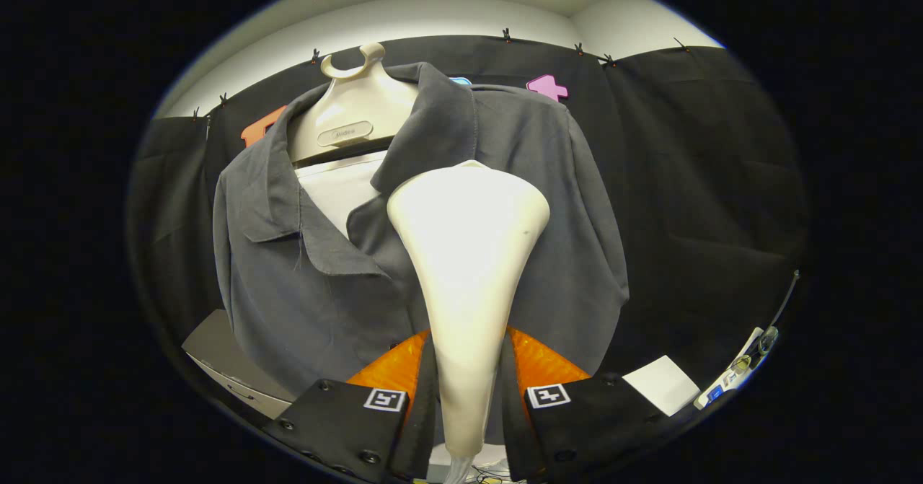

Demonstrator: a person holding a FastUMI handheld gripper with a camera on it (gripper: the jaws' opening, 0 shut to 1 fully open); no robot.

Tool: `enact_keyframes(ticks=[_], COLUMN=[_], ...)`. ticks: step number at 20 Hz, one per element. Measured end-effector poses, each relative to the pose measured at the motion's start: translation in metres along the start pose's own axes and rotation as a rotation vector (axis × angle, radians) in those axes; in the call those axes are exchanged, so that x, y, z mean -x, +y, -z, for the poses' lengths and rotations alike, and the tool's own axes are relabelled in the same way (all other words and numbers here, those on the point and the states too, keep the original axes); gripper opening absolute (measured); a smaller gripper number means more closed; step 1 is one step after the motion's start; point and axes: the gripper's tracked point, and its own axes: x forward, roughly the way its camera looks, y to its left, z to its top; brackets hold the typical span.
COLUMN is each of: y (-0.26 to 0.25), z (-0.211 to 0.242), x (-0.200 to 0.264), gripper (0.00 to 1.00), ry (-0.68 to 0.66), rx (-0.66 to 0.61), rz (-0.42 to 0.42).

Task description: Iron the clothes twice with a garment steamer, once on the left side and once on the right side.

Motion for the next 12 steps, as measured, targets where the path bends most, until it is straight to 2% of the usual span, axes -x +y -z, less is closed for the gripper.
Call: enact_keyframes(ticks=[12], y=[-0.015], z=[0.047], x=[-0.004], gripper=[0.47], ry=[0.086], rx=[-0.013], rz=[0.015])
